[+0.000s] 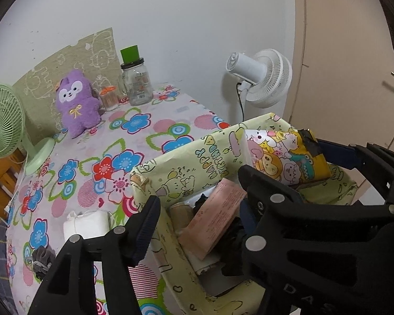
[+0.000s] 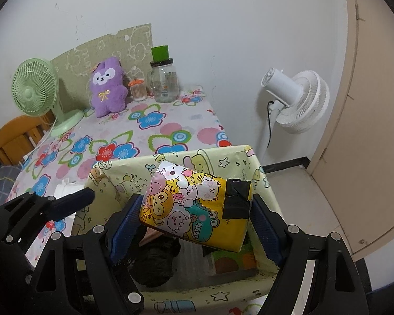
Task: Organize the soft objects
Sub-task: 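Lower the pink packet into the gift box with the left tool while the right tool releases the yellow pouch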
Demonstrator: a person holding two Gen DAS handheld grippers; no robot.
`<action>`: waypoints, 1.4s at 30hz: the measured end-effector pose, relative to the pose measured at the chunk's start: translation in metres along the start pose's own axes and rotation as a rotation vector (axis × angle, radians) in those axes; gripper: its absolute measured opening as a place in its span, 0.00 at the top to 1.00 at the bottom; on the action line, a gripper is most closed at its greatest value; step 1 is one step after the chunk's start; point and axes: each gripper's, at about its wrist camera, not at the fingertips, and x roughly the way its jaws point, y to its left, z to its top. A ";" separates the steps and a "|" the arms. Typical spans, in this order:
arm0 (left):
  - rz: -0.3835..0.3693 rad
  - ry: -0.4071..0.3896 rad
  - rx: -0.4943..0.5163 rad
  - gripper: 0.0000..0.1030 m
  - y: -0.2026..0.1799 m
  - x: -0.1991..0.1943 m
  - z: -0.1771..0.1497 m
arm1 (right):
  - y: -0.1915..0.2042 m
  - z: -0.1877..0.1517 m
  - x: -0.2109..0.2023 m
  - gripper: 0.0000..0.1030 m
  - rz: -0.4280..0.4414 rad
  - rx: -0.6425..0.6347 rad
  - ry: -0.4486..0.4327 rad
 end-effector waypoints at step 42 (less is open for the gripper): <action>0.044 -0.056 0.007 0.09 0.014 -0.041 -0.021 | 0.037 -0.013 -0.035 0.07 -0.004 -0.020 -0.051</action>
